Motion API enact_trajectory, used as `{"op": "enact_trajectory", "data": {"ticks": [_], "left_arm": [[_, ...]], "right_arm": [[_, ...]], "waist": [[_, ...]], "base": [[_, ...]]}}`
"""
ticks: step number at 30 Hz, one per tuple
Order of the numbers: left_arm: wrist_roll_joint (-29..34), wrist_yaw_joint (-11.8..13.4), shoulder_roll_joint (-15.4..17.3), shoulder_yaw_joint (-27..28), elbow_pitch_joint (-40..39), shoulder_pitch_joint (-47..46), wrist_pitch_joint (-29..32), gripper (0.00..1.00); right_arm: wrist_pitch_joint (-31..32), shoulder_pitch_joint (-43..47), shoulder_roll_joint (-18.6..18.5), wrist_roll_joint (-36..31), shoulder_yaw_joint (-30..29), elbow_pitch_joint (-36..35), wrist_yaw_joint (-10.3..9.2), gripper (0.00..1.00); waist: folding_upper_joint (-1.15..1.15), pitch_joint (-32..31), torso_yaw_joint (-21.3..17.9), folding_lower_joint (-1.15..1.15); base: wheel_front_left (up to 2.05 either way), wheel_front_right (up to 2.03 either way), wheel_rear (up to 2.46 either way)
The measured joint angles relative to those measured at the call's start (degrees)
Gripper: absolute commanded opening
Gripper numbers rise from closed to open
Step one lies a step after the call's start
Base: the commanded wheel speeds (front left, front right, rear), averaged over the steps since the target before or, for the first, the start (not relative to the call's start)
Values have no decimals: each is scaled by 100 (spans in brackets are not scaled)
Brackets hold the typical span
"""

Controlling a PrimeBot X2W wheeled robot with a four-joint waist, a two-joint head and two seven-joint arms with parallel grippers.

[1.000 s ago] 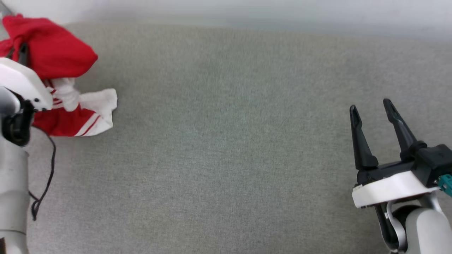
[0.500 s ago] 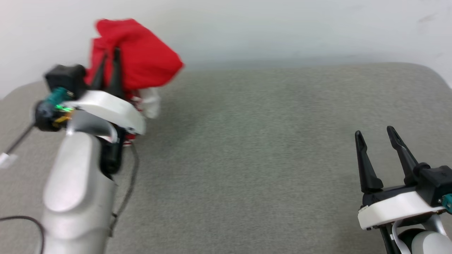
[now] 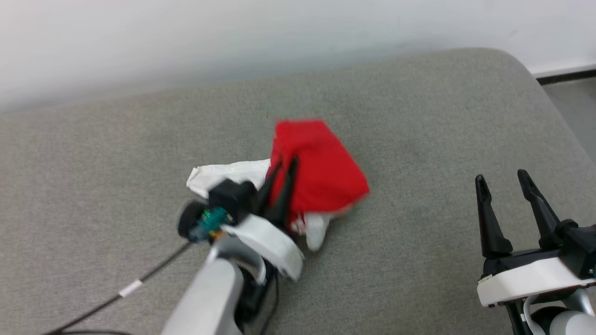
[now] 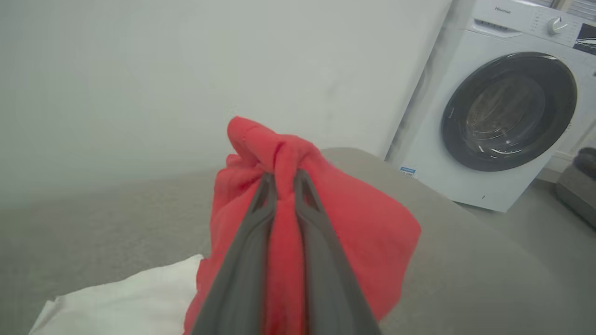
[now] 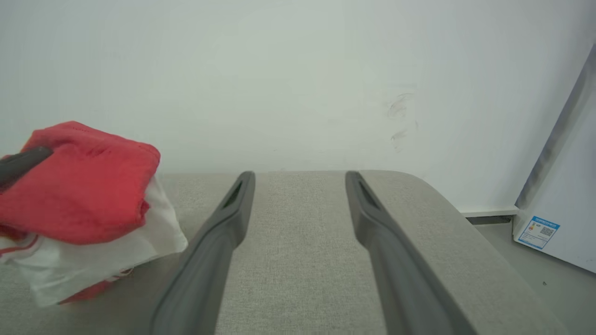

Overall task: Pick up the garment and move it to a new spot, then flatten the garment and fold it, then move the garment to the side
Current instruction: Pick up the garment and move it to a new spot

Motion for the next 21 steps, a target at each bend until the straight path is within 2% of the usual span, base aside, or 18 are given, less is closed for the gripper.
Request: {"op": "enact_trajectory", "data": {"ticks": [7,8,9,10,11,16,21], "left_arm": [[133,14,-11,-528,428,731,100,0],[133,7,-10,-578,490,761,100,7],[129,-3,-12,-627,532,773,102,40],[108,-10,-18,-670,546,782,94,79],[107,-15,-20,-699,545,783,41,100],[135,10,-41,-789,260,711,-461,100],[165,252,-42,-603,-62,686,-719,100]], "right_arm": [[-75,-88,0,37,30,59,0,100],[-82,-99,0,43,22,76,0,100],[-83,-109,0,42,22,94,0,100],[-83,-118,0,41,16,112,0,100],[-85,-121,0,30,15,127,0,100],[-71,-92,0,-19,-25,172,0,100],[-1,36,1,-51,-66,171,0,100]], "waist": [[0,299,45,1],[0,306,83,0],[0,305,124,0],[0,296,165,0],[0,279,204,1],[0,75,403,1],[0,-196,610,0]], "base": [[0,0,0],[0,0,0],[0,0,0],[0,0,0],[0,0,0],[0,0,0],[0,0,0]]}}
